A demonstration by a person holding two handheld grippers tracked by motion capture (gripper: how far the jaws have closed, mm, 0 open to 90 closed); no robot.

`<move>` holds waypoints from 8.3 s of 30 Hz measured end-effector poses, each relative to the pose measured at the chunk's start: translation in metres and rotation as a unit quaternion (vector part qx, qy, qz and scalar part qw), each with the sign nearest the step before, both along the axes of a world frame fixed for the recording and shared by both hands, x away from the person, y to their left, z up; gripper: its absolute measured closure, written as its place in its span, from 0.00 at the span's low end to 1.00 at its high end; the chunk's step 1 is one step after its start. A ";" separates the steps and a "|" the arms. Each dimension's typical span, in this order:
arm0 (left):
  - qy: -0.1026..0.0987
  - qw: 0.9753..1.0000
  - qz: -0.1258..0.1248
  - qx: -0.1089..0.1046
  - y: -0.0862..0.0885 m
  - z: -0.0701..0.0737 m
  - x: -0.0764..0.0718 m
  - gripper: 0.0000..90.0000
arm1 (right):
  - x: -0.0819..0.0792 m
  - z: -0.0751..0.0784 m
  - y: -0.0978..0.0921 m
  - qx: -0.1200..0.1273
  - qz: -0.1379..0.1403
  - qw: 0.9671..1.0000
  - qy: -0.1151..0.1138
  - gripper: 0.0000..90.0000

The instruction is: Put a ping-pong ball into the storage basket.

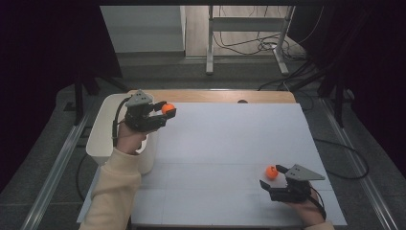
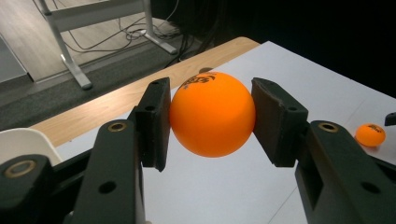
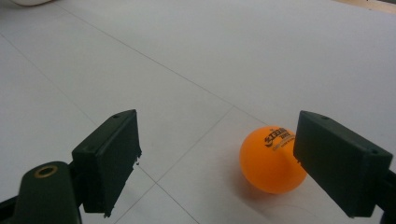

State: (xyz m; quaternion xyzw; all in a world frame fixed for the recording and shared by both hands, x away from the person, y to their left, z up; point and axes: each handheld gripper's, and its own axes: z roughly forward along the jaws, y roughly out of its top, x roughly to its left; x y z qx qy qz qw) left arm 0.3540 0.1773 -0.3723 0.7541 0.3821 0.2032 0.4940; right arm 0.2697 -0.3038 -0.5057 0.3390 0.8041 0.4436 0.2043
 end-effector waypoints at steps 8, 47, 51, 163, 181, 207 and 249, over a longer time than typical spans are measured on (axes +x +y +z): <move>-0.001 1.000 0.016 -0.005 0.009 -0.001 0.002 0.56 | 0.000 0.000 0.000 -0.002 -0.001 1.000 0.000 0.17; 0.005 0.993 0.115 -0.039 0.073 -0.010 0.012 0.56 | 0.000 -0.001 0.001 -0.005 -0.001 1.000 0.002 0.17; 0.009 0.991 0.131 -0.031 0.080 -0.013 0.014 0.56 | 0.000 -0.001 0.001 -0.005 -0.001 1.000 0.002 0.17; 0.024 0.997 0.011 -0.072 0.045 -0.006 0.003 0.22 | 0.001 0.000 0.001 -0.002 -0.001 1.000 0.005 0.17; 0.021 0.998 -0.035 -0.055 0.021 -0.006 -0.005 0.22 | 0.001 0.000 0.002 -0.006 0.001 1.000 0.002 0.17; 0.043 0.993 -0.102 -0.026 -0.023 -0.018 -0.005 0.22 | 0.000 0.000 0.002 -0.006 0.002 1.000 0.004 0.17; 0.085 0.985 -0.141 0.044 -0.085 -0.060 0.000 0.20 | 0.000 0.000 0.000 -0.005 -0.002 1.000 0.001 0.17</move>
